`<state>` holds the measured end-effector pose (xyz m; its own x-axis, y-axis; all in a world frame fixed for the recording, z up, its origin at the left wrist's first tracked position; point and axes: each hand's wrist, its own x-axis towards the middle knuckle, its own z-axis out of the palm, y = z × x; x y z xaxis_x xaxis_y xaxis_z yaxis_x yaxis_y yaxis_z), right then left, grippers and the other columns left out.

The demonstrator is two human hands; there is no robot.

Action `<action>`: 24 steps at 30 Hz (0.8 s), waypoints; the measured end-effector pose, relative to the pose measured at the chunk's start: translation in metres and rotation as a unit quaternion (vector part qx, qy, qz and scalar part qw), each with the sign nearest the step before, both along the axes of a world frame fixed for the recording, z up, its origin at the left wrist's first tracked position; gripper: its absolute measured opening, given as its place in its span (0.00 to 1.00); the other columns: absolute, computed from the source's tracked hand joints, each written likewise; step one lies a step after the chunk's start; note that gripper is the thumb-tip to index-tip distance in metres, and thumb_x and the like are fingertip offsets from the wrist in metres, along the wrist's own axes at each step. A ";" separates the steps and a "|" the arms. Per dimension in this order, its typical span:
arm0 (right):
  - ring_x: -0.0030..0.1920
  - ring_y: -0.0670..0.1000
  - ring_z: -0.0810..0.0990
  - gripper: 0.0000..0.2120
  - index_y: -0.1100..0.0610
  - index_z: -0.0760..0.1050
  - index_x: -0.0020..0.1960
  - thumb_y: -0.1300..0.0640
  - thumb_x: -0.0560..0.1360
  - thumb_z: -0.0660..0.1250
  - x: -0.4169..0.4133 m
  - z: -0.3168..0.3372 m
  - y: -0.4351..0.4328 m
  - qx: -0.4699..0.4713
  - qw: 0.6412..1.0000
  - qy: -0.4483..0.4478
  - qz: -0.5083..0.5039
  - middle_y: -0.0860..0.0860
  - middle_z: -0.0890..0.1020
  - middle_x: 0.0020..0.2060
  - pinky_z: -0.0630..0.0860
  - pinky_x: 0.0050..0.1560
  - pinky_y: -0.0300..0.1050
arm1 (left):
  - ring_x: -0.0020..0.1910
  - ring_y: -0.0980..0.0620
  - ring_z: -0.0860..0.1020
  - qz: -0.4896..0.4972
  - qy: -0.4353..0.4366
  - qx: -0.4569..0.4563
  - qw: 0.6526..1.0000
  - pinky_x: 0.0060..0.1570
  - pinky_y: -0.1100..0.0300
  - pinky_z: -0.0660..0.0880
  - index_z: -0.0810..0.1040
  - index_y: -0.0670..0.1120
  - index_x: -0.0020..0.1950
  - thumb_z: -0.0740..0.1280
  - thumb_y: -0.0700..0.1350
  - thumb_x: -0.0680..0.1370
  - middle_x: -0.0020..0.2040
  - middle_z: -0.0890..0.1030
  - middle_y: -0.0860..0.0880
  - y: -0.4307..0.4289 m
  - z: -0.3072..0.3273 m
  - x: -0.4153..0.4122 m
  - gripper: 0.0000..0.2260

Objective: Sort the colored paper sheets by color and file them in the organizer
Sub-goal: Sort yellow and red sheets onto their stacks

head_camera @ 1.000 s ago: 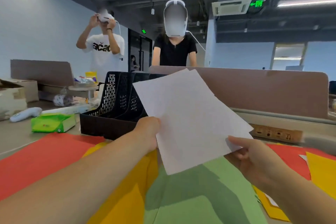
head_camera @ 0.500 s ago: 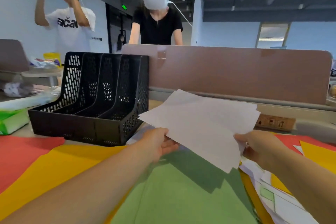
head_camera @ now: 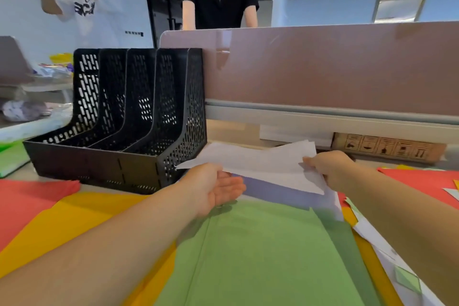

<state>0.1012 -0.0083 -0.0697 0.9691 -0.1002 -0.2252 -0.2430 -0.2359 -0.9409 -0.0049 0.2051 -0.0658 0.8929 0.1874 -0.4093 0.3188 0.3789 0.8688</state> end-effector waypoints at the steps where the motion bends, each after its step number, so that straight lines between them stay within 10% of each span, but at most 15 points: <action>1: 0.36 0.52 0.76 0.16 0.68 0.72 0.63 0.63 0.76 0.65 0.000 -0.001 0.000 -0.009 1.000 0.001 -0.001 0.55 0.76 0.39 0.74 0.35 0.41 | 0.37 0.43 0.80 -0.005 -0.001 0.017 1.000 0.25 0.59 0.78 0.71 0.35 0.46 0.52 0.41 0.84 0.41 0.80 0.38 0.001 0.001 -0.004 0.13; 9: 0.30 0.53 0.77 0.03 0.67 0.73 0.50 0.68 0.77 0.61 -0.048 0.008 -0.056 0.009 0.996 0.060 -0.071 0.59 0.78 0.35 0.78 0.34 0.41 | 0.36 0.44 0.80 -0.058 -0.009 0.043 0.997 0.23 0.59 0.78 0.73 0.35 0.51 0.51 0.41 0.83 0.42 0.80 0.39 -0.042 0.010 -0.023 0.13; 20: 0.40 0.56 0.81 0.07 0.55 0.80 0.44 0.63 0.74 0.63 -0.181 -0.029 -0.242 -0.143 0.930 -0.161 -0.299 0.55 0.83 0.41 0.79 0.43 0.52 | 0.34 0.48 0.80 -0.220 -0.102 0.209 0.947 0.31 0.59 0.78 0.77 0.41 0.57 0.60 0.41 0.81 0.44 0.80 0.44 -0.229 0.006 -0.054 0.09; 24: 0.54 0.59 0.77 0.12 0.56 0.78 0.56 0.58 0.75 0.63 -0.206 -0.038 -0.287 -0.310 0.878 -0.166 -0.324 0.57 0.80 0.55 0.72 0.55 0.51 | 0.50 0.49 0.77 -0.225 -0.250 0.486 0.807 0.48 0.58 0.75 0.79 0.46 0.57 0.60 0.44 0.80 0.51 0.78 0.50 -0.264 -0.011 -0.044 0.11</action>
